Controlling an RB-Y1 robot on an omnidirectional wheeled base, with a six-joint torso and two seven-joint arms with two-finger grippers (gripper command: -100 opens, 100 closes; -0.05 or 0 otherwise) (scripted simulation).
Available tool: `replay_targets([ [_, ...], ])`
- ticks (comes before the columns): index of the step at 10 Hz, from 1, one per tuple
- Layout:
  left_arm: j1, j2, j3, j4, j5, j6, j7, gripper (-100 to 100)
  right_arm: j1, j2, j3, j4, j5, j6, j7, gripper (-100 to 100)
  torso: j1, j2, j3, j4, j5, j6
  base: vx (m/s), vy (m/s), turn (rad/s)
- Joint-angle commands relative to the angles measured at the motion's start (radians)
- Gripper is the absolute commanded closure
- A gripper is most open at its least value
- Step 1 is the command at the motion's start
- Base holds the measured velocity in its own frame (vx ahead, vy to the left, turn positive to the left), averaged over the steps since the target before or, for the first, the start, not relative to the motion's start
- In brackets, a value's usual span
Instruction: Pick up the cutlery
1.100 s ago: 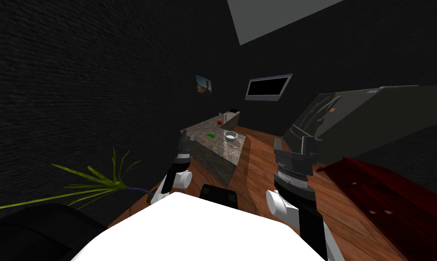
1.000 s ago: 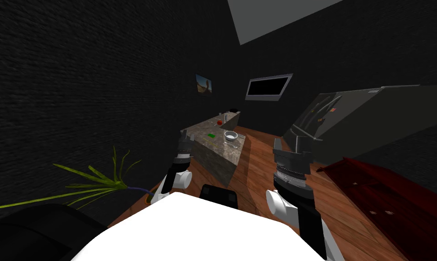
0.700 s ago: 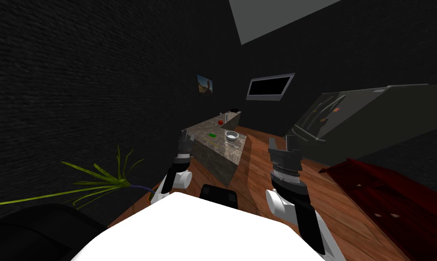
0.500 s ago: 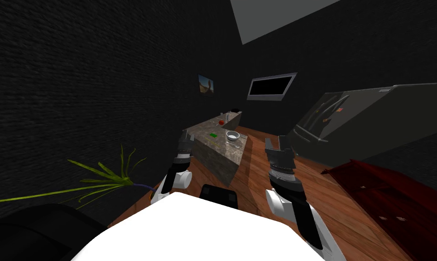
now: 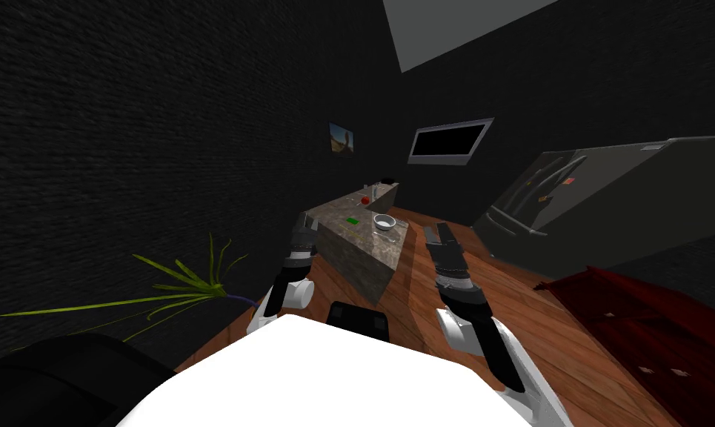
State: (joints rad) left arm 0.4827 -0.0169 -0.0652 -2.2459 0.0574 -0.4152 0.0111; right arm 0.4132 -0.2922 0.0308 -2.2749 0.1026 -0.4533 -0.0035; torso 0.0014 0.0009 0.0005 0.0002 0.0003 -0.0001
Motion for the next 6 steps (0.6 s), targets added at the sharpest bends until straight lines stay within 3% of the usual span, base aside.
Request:
replay_targets([
  [1, 0.0, 0.0, 0.0, 0.0, 0.0, 0.0, 0.0, 0, -0.004, -0.029, 0.005, 0.007, 0.003, 0.006, 0.005, -100, 0.0, 0.0, 0.0, 0.0, 0.0, 0.0, -0.015, 0.023, 0.033],
  [6, 0.0, 0.0, 0.0, 0.0, 0.0, 0.0, 0.0, 0, -0.041, -0.167, 0.036, 0.076, 0.024, 0.033, 0.025, -100, 0.0, -0.001, 0.0, 0.0, 0.0, 0.0, -0.008, 0.025, 0.063],
])
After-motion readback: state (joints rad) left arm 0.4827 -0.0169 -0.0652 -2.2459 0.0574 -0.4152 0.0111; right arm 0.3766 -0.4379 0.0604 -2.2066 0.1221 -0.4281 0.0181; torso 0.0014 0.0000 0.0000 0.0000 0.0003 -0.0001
